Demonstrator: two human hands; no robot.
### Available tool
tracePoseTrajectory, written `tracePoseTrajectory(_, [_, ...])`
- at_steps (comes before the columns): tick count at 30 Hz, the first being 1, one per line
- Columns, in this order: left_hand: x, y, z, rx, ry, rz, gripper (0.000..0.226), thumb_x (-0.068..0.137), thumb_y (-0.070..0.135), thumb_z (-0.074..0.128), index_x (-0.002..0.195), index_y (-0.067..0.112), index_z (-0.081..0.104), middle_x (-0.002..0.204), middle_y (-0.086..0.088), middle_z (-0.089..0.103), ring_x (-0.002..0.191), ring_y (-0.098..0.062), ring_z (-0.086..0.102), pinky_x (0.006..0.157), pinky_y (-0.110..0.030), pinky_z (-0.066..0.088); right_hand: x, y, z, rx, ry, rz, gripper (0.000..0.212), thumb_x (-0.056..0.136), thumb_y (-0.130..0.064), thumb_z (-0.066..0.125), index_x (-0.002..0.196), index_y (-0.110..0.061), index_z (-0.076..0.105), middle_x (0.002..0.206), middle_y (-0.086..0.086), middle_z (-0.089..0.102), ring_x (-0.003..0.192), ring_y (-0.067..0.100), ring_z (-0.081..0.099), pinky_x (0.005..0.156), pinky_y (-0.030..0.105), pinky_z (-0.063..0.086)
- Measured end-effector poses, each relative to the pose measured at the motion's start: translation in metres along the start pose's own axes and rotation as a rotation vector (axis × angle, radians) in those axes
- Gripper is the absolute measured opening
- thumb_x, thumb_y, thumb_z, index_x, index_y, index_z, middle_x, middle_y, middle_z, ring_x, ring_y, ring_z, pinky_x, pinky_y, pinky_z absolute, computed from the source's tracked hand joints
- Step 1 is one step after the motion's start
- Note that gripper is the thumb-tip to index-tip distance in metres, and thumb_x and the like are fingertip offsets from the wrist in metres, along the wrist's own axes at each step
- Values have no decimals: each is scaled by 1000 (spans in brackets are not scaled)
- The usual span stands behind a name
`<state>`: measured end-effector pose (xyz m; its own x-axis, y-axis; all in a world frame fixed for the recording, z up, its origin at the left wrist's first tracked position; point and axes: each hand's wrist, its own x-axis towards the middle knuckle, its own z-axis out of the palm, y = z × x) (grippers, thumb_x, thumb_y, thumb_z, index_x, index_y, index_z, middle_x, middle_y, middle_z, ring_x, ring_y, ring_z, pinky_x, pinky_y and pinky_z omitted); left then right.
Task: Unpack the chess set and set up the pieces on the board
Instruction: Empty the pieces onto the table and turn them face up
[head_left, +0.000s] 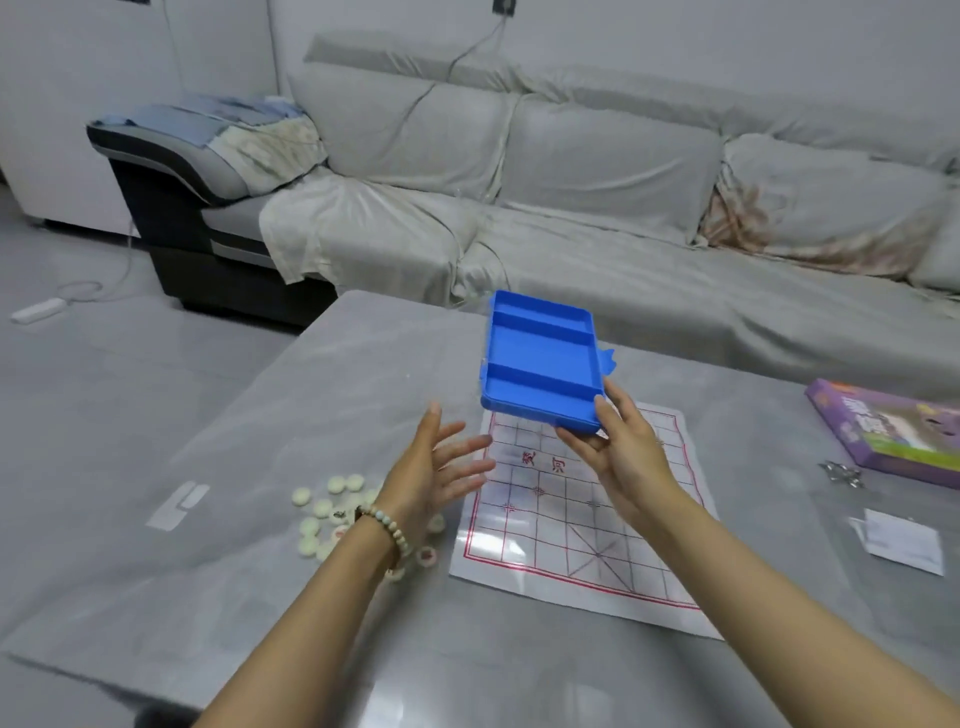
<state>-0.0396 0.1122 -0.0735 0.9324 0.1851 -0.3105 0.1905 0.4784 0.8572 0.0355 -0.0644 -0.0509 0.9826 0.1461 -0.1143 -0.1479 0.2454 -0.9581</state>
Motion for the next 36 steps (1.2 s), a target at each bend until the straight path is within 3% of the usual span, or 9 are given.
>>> tracePoseTrajectory(4, [-12,-17,34,-309,-74,-40,64,89,55,43,126,2,41,117,-13,64,102,-30,65,88,-38,52,-35,-24,-70,-43,92,-34,32,100,-20,41,131,-28,45,114,2,60,96,21,68,75,29,59])
tracePoseTrajectory(8, [-23,-37,86,-403,-117,-39,50,94,37,47,132,5,41,111,-11,67,96,-25,68,75,-31,58,-66,-51,-147,-52,199,-48,29,101,-13,37,126,-25,44,103,0,61,93,23,66,79,36,57])
tracePoseTrajectory(11, [-34,-59,139,-271,-199,-52,42,93,24,53,131,7,45,113,-10,65,96,-21,68,69,-25,57,-85,-63,-209,10,286,-29,29,101,-8,34,123,-21,46,104,3,60,90,23,62,77,38,51])
tracePoseTrajectory(16, [-58,-111,217,-98,-373,-117,43,89,7,57,130,9,45,108,-11,69,96,-24,68,78,-25,56,-116,-75,-316,52,431,-50,31,99,-5,32,121,-18,50,112,5,59,91,20,60,68,35,50])
tracePoseTrajectory(21, [-82,-167,264,100,-614,-245,65,78,-5,66,126,29,40,108,-15,68,95,-33,67,80,-32,57,-158,-76,-406,-72,599,-78,24,98,-8,36,107,-18,56,106,4,60,91,19,59,74,38,50])
tracePoseTrajectory(25, [-92,-201,280,246,-838,-395,59,81,-14,58,125,21,42,112,-19,66,90,-33,68,76,-33,57,-194,-57,-460,-210,678,-34,21,97,-10,40,94,-22,58,98,5,58,83,16,54,64,32,47])
tracePoseTrajectory(30, [-94,-227,289,375,-887,-458,43,86,-4,56,124,10,44,97,-15,70,71,-24,68,65,-29,55,-223,-30,-495,-409,686,-13,14,97,-9,42,101,-11,56,96,6,58,87,19,52,68,30,39])
tracePoseTrajectory(34, [-93,-236,298,556,-847,-422,20,91,13,54,111,13,53,88,-5,72,67,-17,70,63,-22,57,-230,-19,-506,-543,673,-34,18,97,-5,41,108,-3,56,103,9,58,94,18,51,65,7,41])
tracePoseTrajectory(36, [-90,-240,302,631,-789,-362,14,93,18,53,103,9,57,85,-6,72,60,-16,69,55,-20,55,-229,-15,-509,-621,672,-47,20,98,-6,41,112,-3,56,106,8,58,96,18,52,65,2,41])
